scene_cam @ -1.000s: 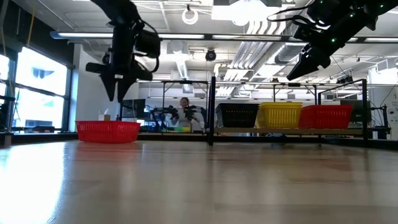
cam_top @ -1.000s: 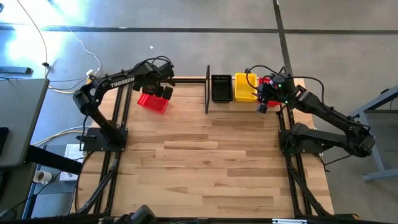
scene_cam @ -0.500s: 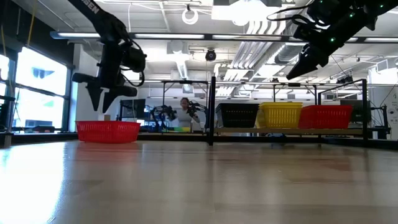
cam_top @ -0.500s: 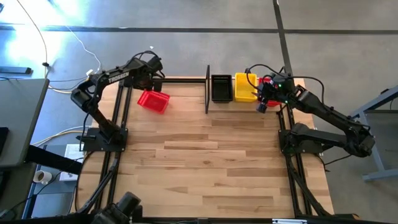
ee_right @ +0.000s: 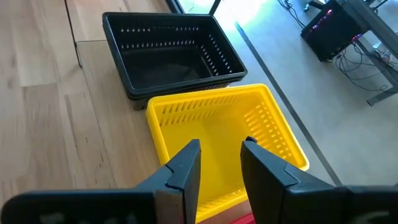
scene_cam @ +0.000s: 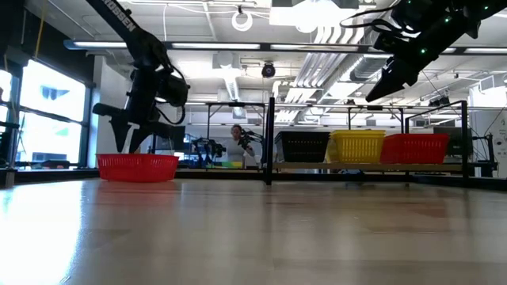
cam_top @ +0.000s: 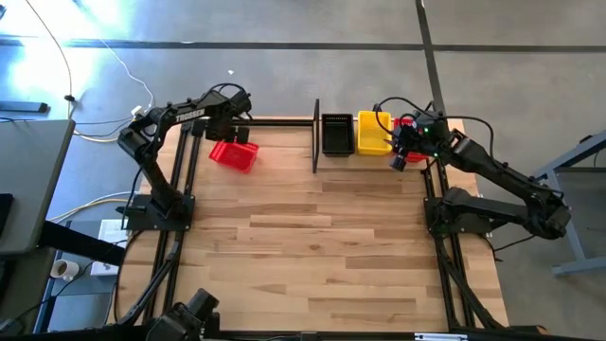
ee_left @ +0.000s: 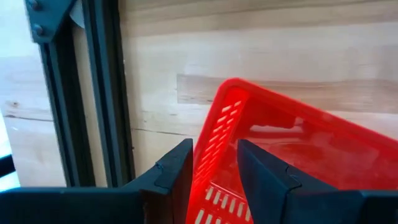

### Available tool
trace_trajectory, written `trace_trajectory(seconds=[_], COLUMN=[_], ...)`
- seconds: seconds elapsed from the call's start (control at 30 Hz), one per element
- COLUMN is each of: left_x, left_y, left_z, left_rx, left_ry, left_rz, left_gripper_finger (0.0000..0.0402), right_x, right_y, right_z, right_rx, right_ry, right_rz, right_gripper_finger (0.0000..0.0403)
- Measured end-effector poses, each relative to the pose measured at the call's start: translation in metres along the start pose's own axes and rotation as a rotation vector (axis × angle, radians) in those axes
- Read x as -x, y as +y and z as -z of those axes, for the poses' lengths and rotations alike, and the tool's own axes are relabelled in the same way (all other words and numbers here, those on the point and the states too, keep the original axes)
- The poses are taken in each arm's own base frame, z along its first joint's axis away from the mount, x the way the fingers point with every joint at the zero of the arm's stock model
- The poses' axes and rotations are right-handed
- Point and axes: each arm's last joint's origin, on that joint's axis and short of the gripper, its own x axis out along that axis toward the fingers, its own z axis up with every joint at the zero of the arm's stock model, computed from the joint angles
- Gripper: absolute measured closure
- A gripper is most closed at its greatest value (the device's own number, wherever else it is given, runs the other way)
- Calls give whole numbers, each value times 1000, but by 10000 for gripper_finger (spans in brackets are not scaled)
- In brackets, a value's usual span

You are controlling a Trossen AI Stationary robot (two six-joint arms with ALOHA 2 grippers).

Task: Stack baskets on shelf by color
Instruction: Stack the red basket on the red basket on the shelf

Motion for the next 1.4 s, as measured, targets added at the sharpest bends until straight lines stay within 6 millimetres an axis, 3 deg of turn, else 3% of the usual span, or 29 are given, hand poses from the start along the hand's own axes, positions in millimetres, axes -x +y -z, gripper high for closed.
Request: trace_trajectory(seconds=[0.4, 0.57, 0.7, 1.03, 1.4], left_x=[-22, -28, -22, 31, 100], left_y=[-11, -13, -13, -10, -1], left_z=[0, 0, 1, 25, 101], left_rx=[-33, -76, -86, -148, -348], left_ry=[82, 120, 120, 55, 39], left_rz=[-54, -48, -6, 213, 393], left_gripper_finger=[291, 334, 383, 397, 398], right_x=[0, 0, 0, 1, 15], right_y=[0, 0, 1, 24, 63], right_z=[0, 0, -1, -12, -46], right_rx=[0, 2, 3, 28, -147], right_ry=[0, 0, -3, -103, -335], right_rz=[0, 0, -7, -199, -427], right_gripper_finger=[302, 302, 302, 310, 318])
